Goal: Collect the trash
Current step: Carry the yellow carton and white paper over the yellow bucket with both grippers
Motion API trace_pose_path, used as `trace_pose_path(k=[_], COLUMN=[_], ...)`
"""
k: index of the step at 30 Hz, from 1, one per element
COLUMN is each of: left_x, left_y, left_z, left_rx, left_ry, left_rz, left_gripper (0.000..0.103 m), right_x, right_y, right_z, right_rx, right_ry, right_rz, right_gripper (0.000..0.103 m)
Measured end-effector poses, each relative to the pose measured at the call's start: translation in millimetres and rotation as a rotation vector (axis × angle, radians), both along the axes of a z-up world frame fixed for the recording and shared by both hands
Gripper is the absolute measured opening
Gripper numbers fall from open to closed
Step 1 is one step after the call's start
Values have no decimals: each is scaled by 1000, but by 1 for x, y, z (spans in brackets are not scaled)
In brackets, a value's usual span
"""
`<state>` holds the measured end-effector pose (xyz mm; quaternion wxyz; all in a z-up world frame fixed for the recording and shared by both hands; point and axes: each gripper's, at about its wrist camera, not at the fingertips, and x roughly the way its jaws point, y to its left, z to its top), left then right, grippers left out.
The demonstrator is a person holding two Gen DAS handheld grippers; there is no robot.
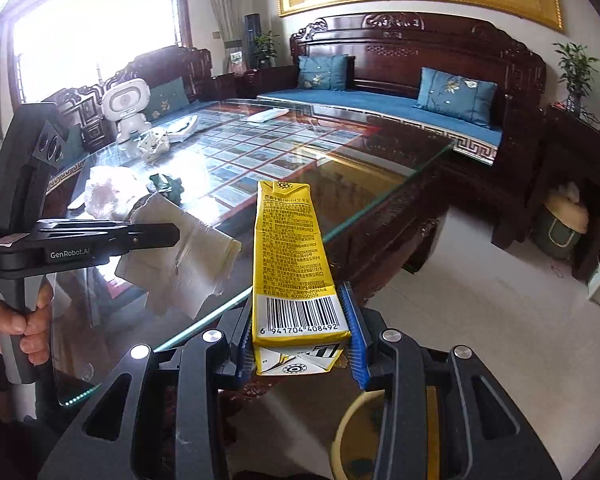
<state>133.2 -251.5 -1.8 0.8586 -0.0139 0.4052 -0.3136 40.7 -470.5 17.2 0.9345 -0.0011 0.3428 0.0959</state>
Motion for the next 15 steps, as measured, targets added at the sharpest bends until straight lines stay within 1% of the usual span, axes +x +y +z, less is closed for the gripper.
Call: trace_pose_path(k=[4,9,11,15], left_x=[-11,-27,-31,-34], left_y=[-55,-116,-138,-171], left_z=[-10,-28,-37,-55], left_rx=[40,102,129,190], left_ry=[20,50,67,74], left_rz=[-123,-276,-323,-370], left_gripper=[6,6,6,6], right_x=[-27,-57,-67,-82], right_y=[-41,-89,-107,-136], right_z=[-7,-27,-39,-70], right_rx=[-2,7,13,44], right_ry=[20,66,92,151], right_rz=[-91,-200,-240,-308], right_gripper=[37,37,37,37])
